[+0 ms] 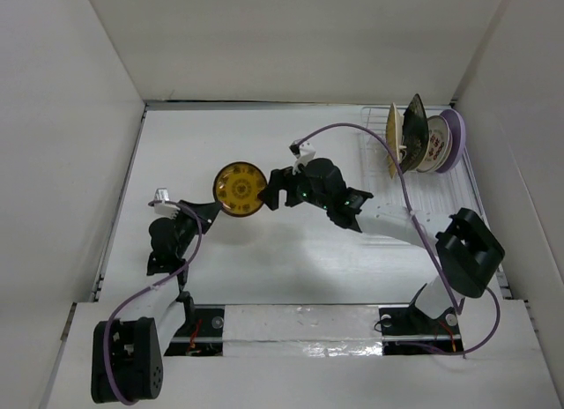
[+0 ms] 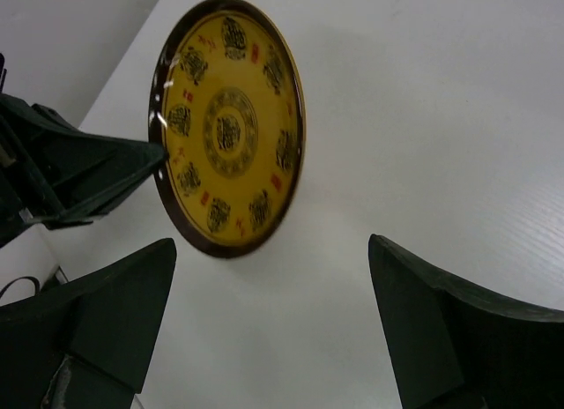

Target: Load the plates into the dish rack

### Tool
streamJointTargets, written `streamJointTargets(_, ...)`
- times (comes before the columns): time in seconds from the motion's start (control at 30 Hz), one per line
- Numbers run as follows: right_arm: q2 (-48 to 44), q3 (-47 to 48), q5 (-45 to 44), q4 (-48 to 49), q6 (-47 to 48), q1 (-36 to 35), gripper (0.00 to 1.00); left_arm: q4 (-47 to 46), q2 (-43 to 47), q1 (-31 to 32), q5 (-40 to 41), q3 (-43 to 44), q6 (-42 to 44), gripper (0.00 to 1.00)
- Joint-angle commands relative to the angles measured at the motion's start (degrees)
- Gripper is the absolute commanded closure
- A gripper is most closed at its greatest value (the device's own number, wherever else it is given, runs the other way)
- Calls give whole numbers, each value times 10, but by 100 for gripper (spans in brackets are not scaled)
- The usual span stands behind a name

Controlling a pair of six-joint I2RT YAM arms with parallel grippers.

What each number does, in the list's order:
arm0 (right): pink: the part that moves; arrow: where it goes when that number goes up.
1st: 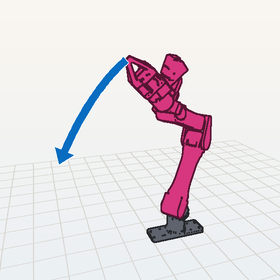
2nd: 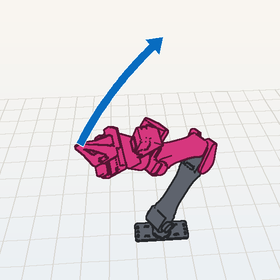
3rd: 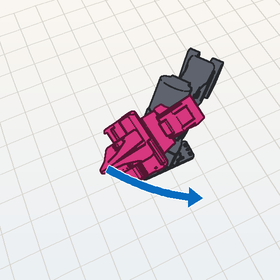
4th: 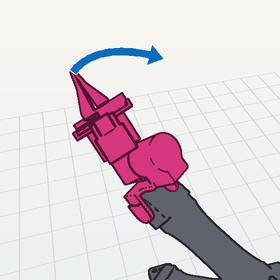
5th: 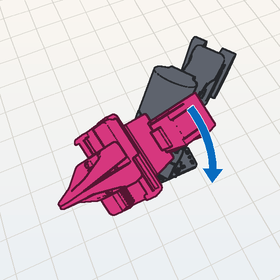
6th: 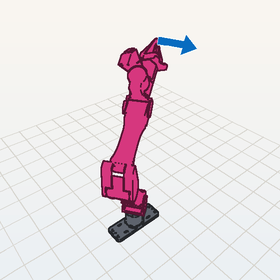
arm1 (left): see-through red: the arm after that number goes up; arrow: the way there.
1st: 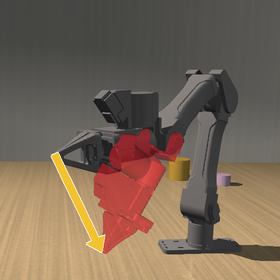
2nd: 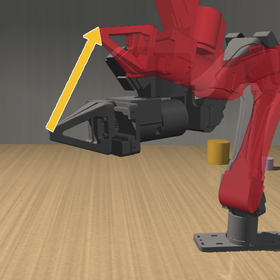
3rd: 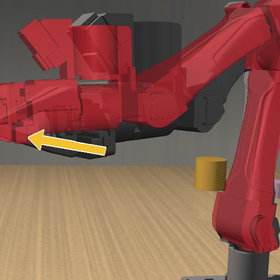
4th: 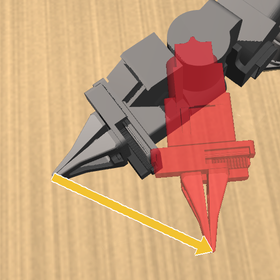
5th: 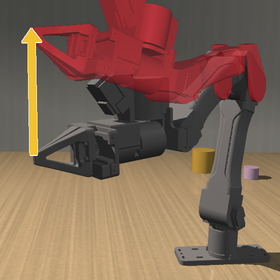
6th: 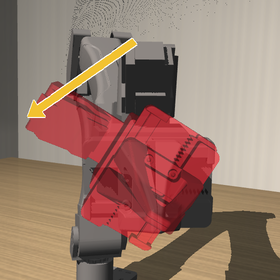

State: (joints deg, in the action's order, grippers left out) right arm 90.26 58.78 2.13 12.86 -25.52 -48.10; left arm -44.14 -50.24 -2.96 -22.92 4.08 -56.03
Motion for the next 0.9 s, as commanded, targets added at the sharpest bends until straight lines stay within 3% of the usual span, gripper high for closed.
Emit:
streamJointTargets(0.0,20,55,24,25,-3,-5,5,-105,3,12,-48,-5,0,100)
streamJointTargets(0.17,46,71,-2,15,-11,5,9,-133,8,50,-55,-6,0,100)
streamJointTargets(0.27,49,70,4,23,-19,11,24,-155,6,56,-66,-8,-7,100)
streamJointTargets(0.33,46,67,5,31,-23,11,51,-175,1,56,-72,-12,-13,100)
streamJointTargets(0.37,42,67,-2,32,-25,11,80,-178,-1,56,-74,-11,-14,100)
streamJointTargets(0.43,23,63,-16,37,-29,16,100,-180,-10,56,-76,-7,-12,100)
streamJointTargets(0.5,9,60,-39,34,-28,16,100,-198,-14,56,-78,-11,-13,97)
streamJointTargets(0.53,-6,62,-44,30,-26,29,100,-216,-14,56,-78,-12,-13,88)
streamJointTargets(0.57,-14,65,-56,25,-23,34,100,-219,-14,56,-77,-12,-13,72)
streamJointTargets(0.67,-44,81,-108,-27,-2,67,100,-231,-7,56,-76,-7,-9,52)
streamJointTargets(0.73,-62,99,-148,-82,15,91,100,-246,-6,62,-75,-7,-7,47)
streamJointTargets(0.87,-103,135,-319,-175,65,137,100,-241,-32,117,-53,12,26,43)
